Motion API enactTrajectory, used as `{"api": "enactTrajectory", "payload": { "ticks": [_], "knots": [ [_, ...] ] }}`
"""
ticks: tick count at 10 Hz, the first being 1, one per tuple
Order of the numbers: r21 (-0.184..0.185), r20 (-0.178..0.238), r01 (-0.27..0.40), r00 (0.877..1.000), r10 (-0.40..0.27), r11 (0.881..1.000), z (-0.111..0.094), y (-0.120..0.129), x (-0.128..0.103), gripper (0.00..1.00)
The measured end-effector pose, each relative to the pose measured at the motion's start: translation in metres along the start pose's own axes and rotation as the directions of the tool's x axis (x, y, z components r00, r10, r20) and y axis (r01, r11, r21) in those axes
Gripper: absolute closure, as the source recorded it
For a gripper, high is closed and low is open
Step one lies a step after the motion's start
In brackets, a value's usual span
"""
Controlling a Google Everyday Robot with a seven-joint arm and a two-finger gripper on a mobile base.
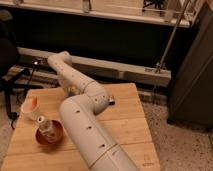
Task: Wipe the white sponge on the table
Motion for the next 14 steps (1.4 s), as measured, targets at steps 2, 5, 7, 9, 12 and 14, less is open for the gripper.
{"api": "enactTrajectory", "payload": {
  "ticks": [2,5,7,9,12,14],
  "knots": [
    [0.008,0.02,-0.013,1.0,0.013,1.0,0.008,0.005,-0.004,0.77],
    [0.023,0.039,-0.016,0.999,0.015,1.0,0.012,0.014,-0.013,0.77],
    [-0.001,0.048,-0.005,0.999,0.005,1.0,0.012,0.032,-0.025,0.77],
    [-0.026,0.059,0.004,0.998,-0.003,1.0,0.016,0.047,-0.043,0.77],
    [-0.06,0.081,0.046,0.996,-0.041,0.997,0.026,0.054,-0.075,0.77],
    [-0.068,0.097,0.092,0.992,-0.086,0.993,0.034,0.044,-0.096,0.77]
  ]
}}
